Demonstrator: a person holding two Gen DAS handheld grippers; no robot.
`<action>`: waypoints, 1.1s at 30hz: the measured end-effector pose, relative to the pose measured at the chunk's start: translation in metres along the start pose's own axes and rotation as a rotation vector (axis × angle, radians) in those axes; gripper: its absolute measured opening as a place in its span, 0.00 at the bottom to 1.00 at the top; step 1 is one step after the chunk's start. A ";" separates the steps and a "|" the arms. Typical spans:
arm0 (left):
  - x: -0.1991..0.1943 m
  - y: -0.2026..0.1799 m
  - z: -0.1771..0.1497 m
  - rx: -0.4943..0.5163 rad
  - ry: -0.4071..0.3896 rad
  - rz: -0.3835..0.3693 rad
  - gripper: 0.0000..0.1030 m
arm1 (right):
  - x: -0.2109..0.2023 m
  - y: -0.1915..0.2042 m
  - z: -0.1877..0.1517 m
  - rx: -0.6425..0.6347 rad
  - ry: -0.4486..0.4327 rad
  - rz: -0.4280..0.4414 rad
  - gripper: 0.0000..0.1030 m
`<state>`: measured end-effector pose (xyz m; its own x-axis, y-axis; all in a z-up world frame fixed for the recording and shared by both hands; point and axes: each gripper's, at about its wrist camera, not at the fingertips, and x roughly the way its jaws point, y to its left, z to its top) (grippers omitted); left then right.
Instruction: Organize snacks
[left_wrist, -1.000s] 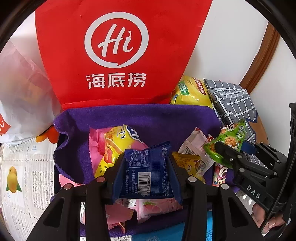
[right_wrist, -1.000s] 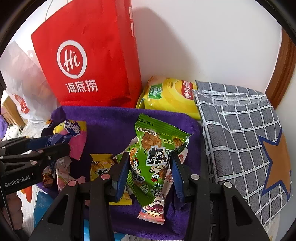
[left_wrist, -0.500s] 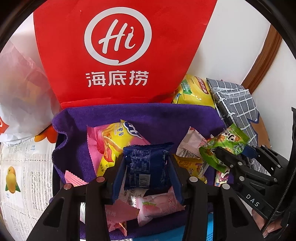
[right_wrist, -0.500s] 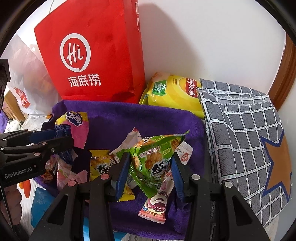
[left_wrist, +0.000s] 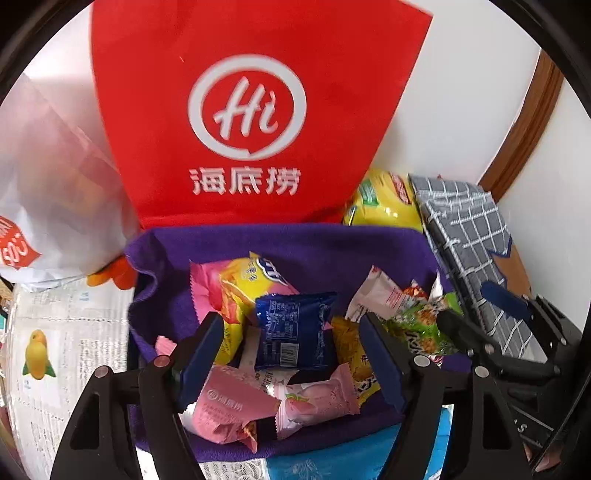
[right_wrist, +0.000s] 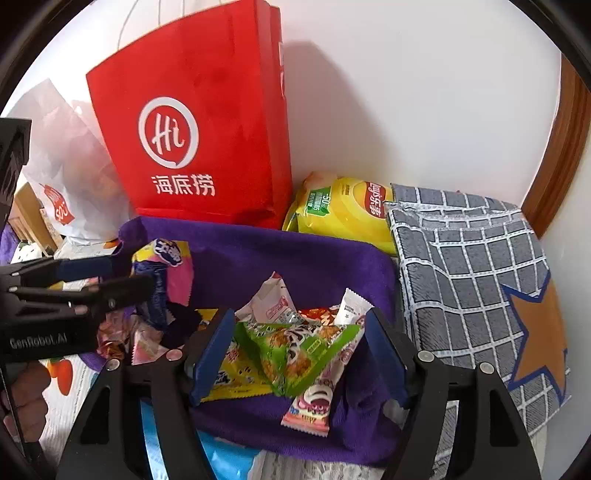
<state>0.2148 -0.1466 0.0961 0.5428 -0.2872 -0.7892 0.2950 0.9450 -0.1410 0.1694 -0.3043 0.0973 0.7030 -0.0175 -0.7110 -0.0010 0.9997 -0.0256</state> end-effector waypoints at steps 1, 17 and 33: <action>-0.005 -0.001 0.000 0.004 -0.003 0.001 0.78 | -0.003 0.000 0.000 0.001 -0.002 -0.004 0.74; -0.108 -0.008 -0.039 0.024 -0.072 0.047 0.83 | -0.103 0.010 -0.021 0.044 -0.038 -0.024 0.74; -0.213 -0.021 -0.121 0.031 -0.170 0.091 0.85 | -0.215 0.030 -0.093 0.073 -0.126 -0.062 0.97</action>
<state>-0.0018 -0.0864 0.1951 0.6923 -0.2259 -0.6854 0.2613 0.9638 -0.0537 -0.0479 -0.2724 0.1846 0.7835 -0.0816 -0.6160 0.0938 0.9955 -0.0125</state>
